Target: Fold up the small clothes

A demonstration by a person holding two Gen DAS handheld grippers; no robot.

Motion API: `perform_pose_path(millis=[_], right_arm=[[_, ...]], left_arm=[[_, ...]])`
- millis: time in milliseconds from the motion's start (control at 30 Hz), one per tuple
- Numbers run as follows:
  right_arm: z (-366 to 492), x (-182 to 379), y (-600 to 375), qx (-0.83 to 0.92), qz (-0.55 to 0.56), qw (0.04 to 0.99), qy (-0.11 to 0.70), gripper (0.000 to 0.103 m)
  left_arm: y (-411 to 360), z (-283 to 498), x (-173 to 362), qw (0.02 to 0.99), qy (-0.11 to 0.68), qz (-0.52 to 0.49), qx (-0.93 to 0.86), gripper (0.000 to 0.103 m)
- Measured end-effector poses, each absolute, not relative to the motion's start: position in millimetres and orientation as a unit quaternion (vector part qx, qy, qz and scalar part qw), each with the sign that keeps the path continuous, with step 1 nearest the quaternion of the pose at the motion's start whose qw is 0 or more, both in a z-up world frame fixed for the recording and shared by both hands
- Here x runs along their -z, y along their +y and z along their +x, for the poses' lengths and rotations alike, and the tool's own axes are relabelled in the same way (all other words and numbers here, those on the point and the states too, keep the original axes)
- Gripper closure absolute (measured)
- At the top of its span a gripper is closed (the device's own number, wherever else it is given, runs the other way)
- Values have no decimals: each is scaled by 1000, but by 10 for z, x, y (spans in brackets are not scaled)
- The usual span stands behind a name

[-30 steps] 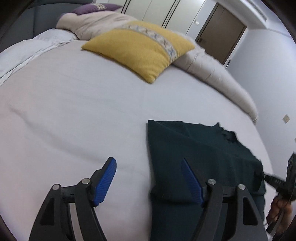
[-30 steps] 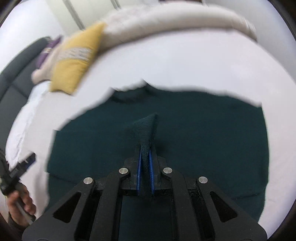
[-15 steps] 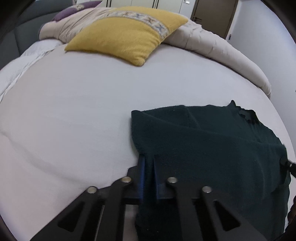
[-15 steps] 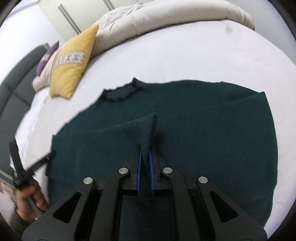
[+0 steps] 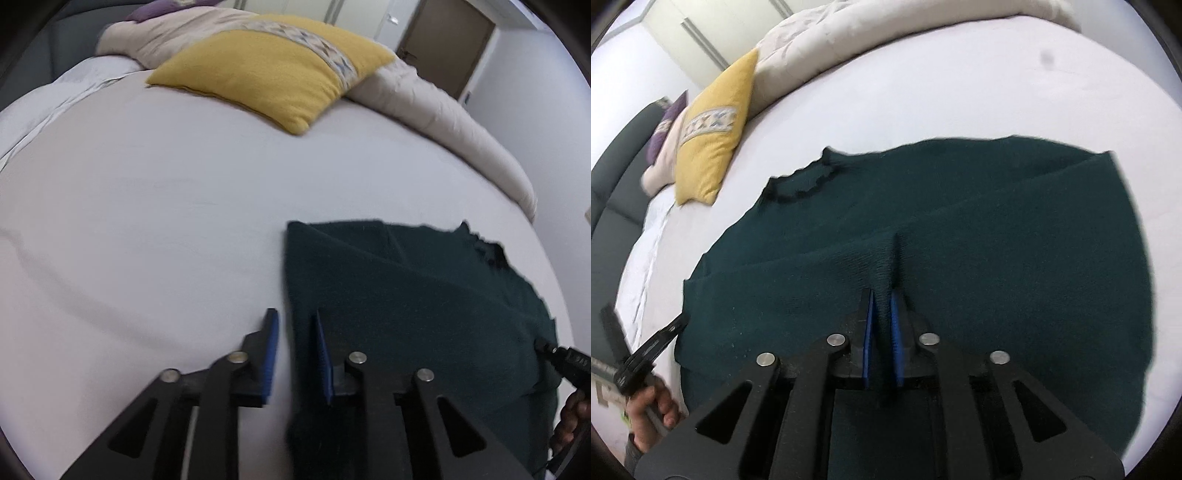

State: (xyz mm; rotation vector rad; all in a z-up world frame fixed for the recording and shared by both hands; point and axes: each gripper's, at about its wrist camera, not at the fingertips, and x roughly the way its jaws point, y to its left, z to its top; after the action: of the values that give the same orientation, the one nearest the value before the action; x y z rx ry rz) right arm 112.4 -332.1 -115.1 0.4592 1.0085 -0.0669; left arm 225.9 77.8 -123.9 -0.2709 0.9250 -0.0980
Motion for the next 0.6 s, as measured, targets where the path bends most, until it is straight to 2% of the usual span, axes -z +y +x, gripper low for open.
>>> perform_pose_path(millis=[67,133,267,333,367,433,500,533,600], right_arm=[[1057,1032,-3295,41,206,857,471,92],[973,922,-3228,39,193,867,457,86],[871,865,-2912,8,151,877,456,86],[871,980,-2862,12,133,872,470,89],[885,1113,-2893,18,131,864,486,89],[826,1194,-3031,2,160,870,466,93],[776,1154,-3154,3,197,866,459,93],[749,1114,-3170,11,198,867,457,87],[674,1017,-3176,42,177,875,449,86]], left_arm=[[800,2129,1114,896,422,-127,44,81],[733,2004,1032,905,408,-109,53,81],[488,1962,1194,898,431,-52,65,81],[434,2006,1382,891,450,-23,58,78],[435,2002,1393,894,444,-17,55,73],[456,2015,1390,893,445,-21,59,73],[422,1999,1388,895,443,-6,59,73],[418,1998,1392,895,441,-4,59,73],[447,2012,1407,895,441,-13,59,73]])
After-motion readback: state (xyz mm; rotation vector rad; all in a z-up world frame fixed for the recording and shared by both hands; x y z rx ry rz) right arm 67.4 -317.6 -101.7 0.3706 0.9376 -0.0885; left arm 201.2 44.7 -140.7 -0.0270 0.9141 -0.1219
